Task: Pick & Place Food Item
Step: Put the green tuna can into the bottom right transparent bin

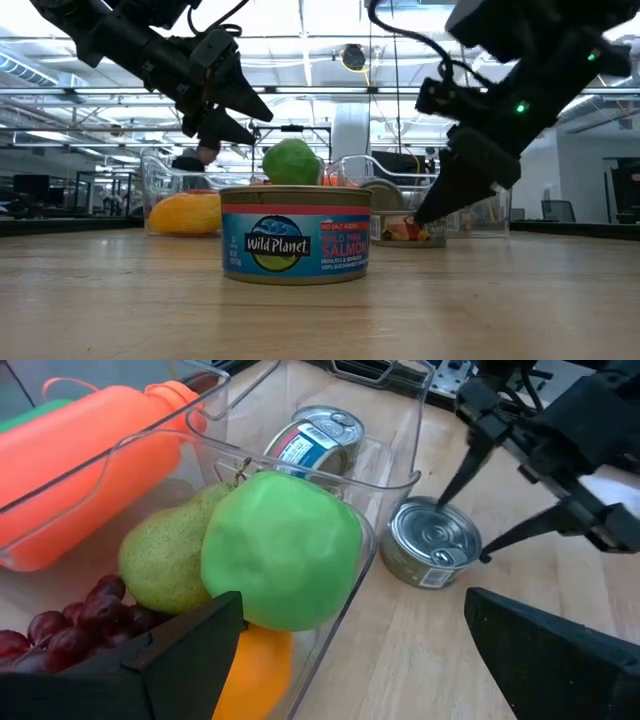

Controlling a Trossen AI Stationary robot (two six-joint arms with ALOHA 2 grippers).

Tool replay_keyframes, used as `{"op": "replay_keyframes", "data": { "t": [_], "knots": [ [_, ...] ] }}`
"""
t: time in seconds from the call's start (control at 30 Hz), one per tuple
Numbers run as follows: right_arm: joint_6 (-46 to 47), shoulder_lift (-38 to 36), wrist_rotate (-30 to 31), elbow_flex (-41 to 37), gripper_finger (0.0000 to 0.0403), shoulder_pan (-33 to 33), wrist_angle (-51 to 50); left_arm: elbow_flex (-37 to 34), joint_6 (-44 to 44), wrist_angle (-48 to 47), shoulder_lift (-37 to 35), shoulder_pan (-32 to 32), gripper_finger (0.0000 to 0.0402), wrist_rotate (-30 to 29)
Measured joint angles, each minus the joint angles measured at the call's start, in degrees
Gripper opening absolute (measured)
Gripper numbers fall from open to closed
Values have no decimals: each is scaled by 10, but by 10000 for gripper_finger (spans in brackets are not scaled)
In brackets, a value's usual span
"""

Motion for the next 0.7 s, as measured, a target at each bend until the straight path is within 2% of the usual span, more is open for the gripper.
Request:
{"op": "replay_keyframes", "data": {
  "t": [0.13, 0.3, 0.47, 0.6, 0.7],
  "knots": [
    [-55, 1, -31, -24, 284, -31, 52, 0, 0, 0, 0, 0, 393, 0],
    [-67, 11, -88, -44, 315, -49, 89, 0, 0, 0, 0, 0, 393, 0],
    [-76, 3, -157, -45, 307, -22, 130, 0, 1, -1, 0, 0, 392, 0],
    [-74, -5, -257, -46, 292, 7, 191, 0, 1, -1, 0, 0, 393, 0],
    [-73, -7, -258, -48, 285, 26, 212, 0, 1, -1, 0, 0, 393, 0]
  ]
}}
